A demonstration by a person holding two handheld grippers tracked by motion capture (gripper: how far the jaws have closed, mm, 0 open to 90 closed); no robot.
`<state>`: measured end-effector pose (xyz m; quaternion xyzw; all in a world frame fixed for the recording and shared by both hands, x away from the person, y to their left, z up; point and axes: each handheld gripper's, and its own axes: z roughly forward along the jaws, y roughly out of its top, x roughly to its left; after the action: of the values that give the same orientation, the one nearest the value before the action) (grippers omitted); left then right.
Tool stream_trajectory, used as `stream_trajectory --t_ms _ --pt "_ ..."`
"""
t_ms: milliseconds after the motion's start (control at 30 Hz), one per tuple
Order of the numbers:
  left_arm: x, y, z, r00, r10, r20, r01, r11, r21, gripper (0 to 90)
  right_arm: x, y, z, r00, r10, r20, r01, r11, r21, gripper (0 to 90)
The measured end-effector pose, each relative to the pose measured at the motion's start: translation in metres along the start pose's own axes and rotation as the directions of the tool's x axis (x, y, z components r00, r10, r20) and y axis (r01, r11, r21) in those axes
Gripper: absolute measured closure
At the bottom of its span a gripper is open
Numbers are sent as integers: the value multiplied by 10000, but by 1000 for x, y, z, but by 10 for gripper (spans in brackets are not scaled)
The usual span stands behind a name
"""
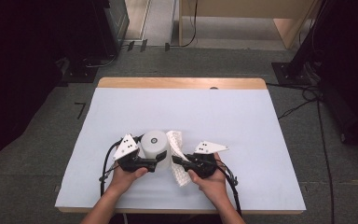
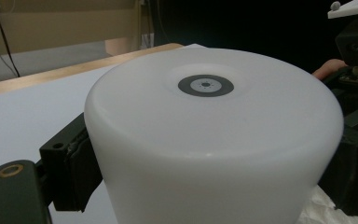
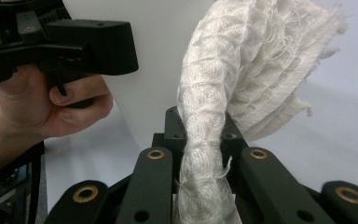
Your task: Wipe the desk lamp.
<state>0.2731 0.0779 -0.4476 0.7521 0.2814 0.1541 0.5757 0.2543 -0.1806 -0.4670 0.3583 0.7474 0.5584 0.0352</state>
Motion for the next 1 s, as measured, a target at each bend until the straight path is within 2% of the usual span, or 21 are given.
stream_trajectory --t_ms 133,267,333,467,500,600,667,700,767,800,833,867,933,1000 --pt "-5 -6 8 9976 591 -351 -578 9976 369 91 -1 2 -5 9999 10 102 -7 9996 -285 798" --pt "0 -12 12 9967 373 -724 -340 9983 464 91 -5 6 -13 9996 -19 264 35 9981 -617 798" --pt "-1 -14 12 9940 631 -893 -583 9968 555 90 -7 6 -16 9994 39 354 -17 9980 -630 798" --pt "-4 -15 12 9911 916 -970 -861 9945 593 90 -12 6 -19 9985 178 524 -140 9973 -718 798" --pt "-4 -15 11 9911 892 -988 -836 9947 597 88 -12 6 -19 9985 180 518 -143 9973 -723 798" --pt "-7 -16 9 9870 617 -1487 -542 9971 540 55 -12 5 -20 9984 94 557 -55 9975 -703 798" --pt "-11 -16 8 9853 352 -1670 -288 9988 403 41 -12 5 -21 9980 94 621 -52 9977 -675 797" --pt "-15 -16 8 9806 395 -1919 -316 9985 441 41 -13 5 -22 9977 59 681 -13 9977 -671 798" --pt "-25 -17 12 9658 593 -2523 -455 9972 601 42 -15 5 -23 9973 152 721 -101 9975 -705 797" --pt "-29 -18 15 9551 746 -2866 -543 9955 782 44 -16 4 -23 9972 179 730 -129 9975 -692 797" --pt "-31 -18 17 9471 872 -3090 -631 9942 872 56 -17 4 -22 9970 195 743 -144 9976 -675 798" --pt "-32 -18 17 9450 884 -3148 -660 9945 812 66 -17 3 -21 9970 221 744 -175 9979 -625 797" --pt "-29 -18 15 9531 772 -2928 -581 9956 736 81 -17 1 -19 9970 235 743 -198 9985 -501 797" --pt "-26 -16 13 9647 590 -2565 -430 9968 677 87 -16 -1 -15 9977 168 657 -145 9993 -347 797"
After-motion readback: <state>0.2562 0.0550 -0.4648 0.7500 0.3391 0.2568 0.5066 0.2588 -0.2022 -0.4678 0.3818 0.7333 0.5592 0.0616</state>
